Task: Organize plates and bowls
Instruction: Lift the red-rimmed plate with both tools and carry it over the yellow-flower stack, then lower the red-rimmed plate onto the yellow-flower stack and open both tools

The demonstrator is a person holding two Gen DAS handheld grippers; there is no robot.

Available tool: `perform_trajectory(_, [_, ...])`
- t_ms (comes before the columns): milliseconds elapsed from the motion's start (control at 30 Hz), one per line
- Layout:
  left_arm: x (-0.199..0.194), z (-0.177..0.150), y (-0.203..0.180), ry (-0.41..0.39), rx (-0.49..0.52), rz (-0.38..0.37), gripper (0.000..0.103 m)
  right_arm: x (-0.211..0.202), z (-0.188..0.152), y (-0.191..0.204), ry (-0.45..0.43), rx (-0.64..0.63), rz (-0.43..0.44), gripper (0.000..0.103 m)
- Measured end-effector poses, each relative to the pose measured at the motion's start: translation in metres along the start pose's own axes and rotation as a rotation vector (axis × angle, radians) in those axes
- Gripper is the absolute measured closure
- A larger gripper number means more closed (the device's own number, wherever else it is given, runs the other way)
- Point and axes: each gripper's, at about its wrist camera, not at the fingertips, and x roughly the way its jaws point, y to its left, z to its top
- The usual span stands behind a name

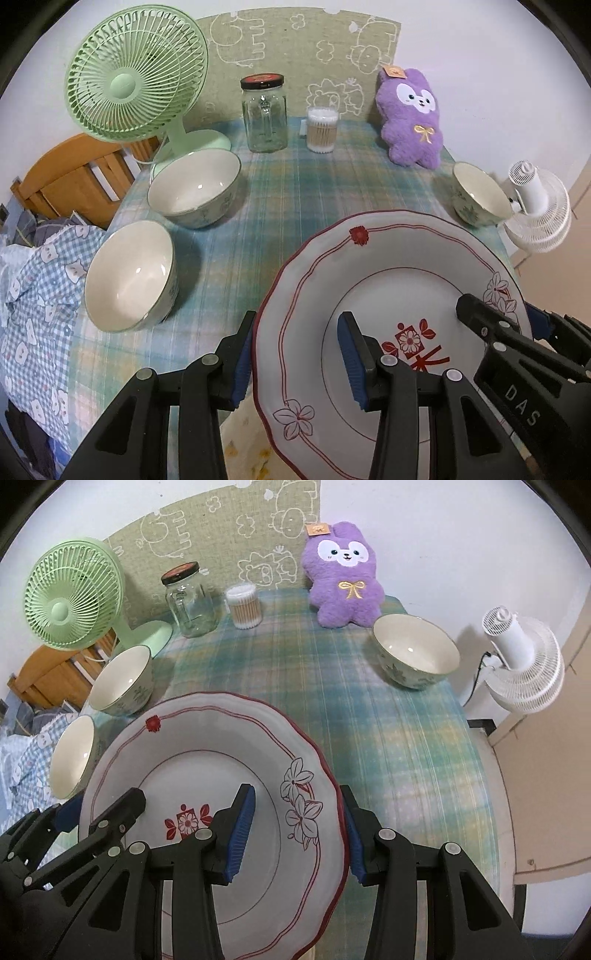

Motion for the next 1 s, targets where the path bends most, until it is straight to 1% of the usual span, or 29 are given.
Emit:
perform_trajectory(300, [-0.008, -0.034, 0.012, 0.038, 0.025, -0.044, 0.059, -0.011, -0.042, 0.010, 0.019, 0.030, -0.049, 0.054])
perform_trajectory(500, [-0.005, -0.061, 0.017, 0.074, 0.050, -0.072, 0.059, -0.012, -0.073, 0.015, 0.045, 0.053, -0.082, 0.054])
perform_trajectory(700, [-0.003, -0.082, 0.018, 0.091, 0.076, -0.097, 0.059, -0.011, -0.096, 0.017, 0.063, 0.069, -0.116, 0.054])
perform_trajectory(800, [-0.004, -0.090, 0.016, 0.081, 0.099, -0.091, 0.059, -0.010, -0.106, 0.017, 0.074, 0.071, -0.127, 0.054])
perform_trajectory(933, [-0.006, -0.098, 0.011, 0.058, 0.145, -0.054, 0.059, -0.006, -0.114, 0.016, 0.095, 0.088, -0.135, 0.054])
perform_trajectory(1000, [-0.004, -0.101, 0.011, 0.060, 0.152, -0.045, 0.059, -0.004, -0.116, 0.016, 0.102, 0.092, -0.136, 0.054])
